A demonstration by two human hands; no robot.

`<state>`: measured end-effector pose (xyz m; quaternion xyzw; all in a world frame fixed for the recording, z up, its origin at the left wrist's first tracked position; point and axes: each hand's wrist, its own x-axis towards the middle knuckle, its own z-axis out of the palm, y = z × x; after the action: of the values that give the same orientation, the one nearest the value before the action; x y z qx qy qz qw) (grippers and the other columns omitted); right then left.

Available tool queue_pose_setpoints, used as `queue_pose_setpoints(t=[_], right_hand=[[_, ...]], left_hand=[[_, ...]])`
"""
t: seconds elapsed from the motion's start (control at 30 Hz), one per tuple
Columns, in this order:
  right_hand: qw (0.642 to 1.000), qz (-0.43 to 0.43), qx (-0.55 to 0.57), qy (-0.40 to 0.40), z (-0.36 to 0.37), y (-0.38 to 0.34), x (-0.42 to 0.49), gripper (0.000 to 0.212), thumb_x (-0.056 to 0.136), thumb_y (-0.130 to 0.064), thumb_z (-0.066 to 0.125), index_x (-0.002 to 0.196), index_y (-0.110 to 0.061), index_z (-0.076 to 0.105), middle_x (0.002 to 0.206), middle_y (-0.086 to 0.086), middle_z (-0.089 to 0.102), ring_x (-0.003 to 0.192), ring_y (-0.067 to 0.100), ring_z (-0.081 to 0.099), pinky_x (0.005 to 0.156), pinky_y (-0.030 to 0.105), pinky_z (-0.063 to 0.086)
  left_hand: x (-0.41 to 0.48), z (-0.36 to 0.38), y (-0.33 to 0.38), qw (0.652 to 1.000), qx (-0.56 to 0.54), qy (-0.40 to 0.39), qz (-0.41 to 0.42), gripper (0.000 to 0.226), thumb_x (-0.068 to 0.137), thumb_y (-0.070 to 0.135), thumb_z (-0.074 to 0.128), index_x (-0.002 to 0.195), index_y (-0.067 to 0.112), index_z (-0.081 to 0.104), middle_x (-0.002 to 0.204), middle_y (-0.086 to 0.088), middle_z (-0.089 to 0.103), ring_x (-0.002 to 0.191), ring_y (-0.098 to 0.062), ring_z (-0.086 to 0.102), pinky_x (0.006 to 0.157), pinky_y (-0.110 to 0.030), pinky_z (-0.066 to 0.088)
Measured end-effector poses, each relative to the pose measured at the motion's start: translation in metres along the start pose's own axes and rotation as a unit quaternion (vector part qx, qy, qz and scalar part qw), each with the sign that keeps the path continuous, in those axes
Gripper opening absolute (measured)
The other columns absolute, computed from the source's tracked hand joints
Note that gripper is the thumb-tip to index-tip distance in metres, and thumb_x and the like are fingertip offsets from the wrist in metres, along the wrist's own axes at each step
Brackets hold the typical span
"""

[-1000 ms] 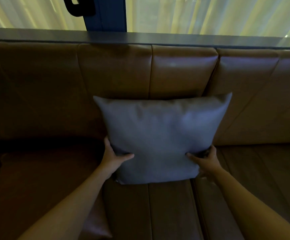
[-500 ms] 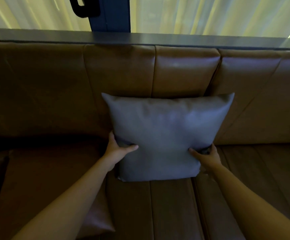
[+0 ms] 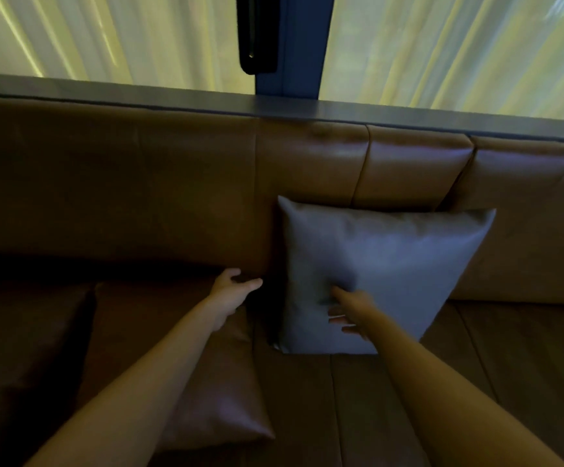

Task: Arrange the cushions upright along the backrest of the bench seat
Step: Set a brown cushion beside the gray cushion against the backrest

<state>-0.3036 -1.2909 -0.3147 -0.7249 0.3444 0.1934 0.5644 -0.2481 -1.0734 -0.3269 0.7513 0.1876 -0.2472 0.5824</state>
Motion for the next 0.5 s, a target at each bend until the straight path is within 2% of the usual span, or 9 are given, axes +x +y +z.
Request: queue_pose_setpoints(t=[0.13, 0.23, 0.3, 0.33, 0.37, 0.43, 0.5], right_hand=[[1.0, -0.017, 0.003, -0.007, 0.073, -0.018, -0.011, 0.046, 0.1, -0.028, 0.046, 0.128, 0.008, 0.052, 0.129, 0.028, 0.06, 0.107, 0.039, 0.062, 0.101, 0.051, 0.041], [1.0, -0.009, -0.011, -0.012, 0.129, -0.02, -0.014, 0.053, 0.099, -0.029, 0.049, 0.132, 0.013, 0.047, 0.133, 0.032, 0.055, 0.122, 0.047, 0.054, 0.102, 0.055, 0.041], [1.0, -0.003, -0.013, -0.005, 0.163, -0.014, -0.014, 0.052, 0.097, -0.034, 0.053, 0.127, 0.008, 0.055, 0.118, 0.028, 0.064, 0.108, 0.047, 0.06, 0.087, 0.051, 0.053], [1.0, 0.001, -0.018, -0.007, 0.178, -0.01, -0.014, 0.047, 0.094, -0.035, 0.056, 0.119, 0.004, 0.061, 0.105, 0.022, 0.066, 0.094, 0.04, 0.062, 0.075, 0.044, 0.055], [1.0, 0.0, -0.02, -0.009, 0.192, -0.002, -0.009, 0.043, 0.091, -0.036, 0.06, 0.114, 0.0, 0.064, 0.101, 0.017, 0.066, 0.089, 0.033, 0.062, 0.074, 0.041, 0.055], [0.999, -0.01, -0.032, -0.014, 0.216, 0.008, -0.004, 0.048, 0.088, -0.032, 0.064, 0.126, -0.002, 0.06, 0.119, 0.019, 0.064, 0.105, 0.035, 0.061, 0.094, 0.048, 0.052], [0.998, -0.022, -0.047, -0.026, 0.234, 0.015, -0.004, 0.05, 0.093, -0.025, 0.06, 0.134, 0.002, 0.052, 0.132, 0.025, 0.057, 0.12, 0.042, 0.055, 0.104, 0.049, 0.045]], left_hand=[[0.006, -0.074, -0.023, 1.0, 0.0, 0.009, 0.012, 0.059, 0.089, 0.033, 0.063, 0.143, 0.022, 0.04, 0.152, -0.007, 0.036, 0.136, -0.028, 0.038, 0.104, -0.041, 0.036], [0.012, -0.127, -0.047, 0.999, 0.015, 0.029, -0.005, 0.057, 0.09, 0.032, 0.063, 0.142, 0.024, 0.041, 0.153, -0.006, 0.035, 0.138, -0.028, 0.037, 0.108, -0.045, 0.033], [0.017, -0.162, -0.066, 0.999, 0.03, 0.037, -0.021, 0.058, 0.089, 0.032, 0.063, 0.142, 0.023, 0.041, 0.152, -0.008, 0.035, 0.137, -0.03, 0.038, 0.109, -0.046, 0.034], [0.019, -0.177, -0.076, 0.998, 0.036, 0.035, -0.03, 0.059, 0.089, 0.032, 0.063, 0.143, 0.023, 0.04, 0.152, -0.008, 0.035, 0.136, -0.031, 0.038, 0.108, -0.046, 0.035], [0.022, -0.191, -0.086, 0.998, 0.041, 0.031, -0.041, 0.06, 0.089, 0.033, 0.063, 0.144, 0.024, 0.038, 0.152, -0.009, 0.034, 0.136, -0.032, 0.039, 0.108, -0.046, 0.035], [0.028, -0.215, -0.106, 0.996, 0.046, 0.025, -0.071, 0.068, 0.088, 0.035, 0.064, 0.147, 0.025, 0.033, 0.154, -0.009, 0.03, 0.137, -0.034, 0.036, 0.108, -0.047, 0.035], [0.035, -0.231, -0.128, 0.994, 0.042, 0.025, -0.1, 0.08, 0.085, 0.04, 0.067, 0.151, 0.025, 0.025, 0.157, -0.009, 0.025, 0.139, -0.035, 0.033, 0.109, -0.048, 0.033]])
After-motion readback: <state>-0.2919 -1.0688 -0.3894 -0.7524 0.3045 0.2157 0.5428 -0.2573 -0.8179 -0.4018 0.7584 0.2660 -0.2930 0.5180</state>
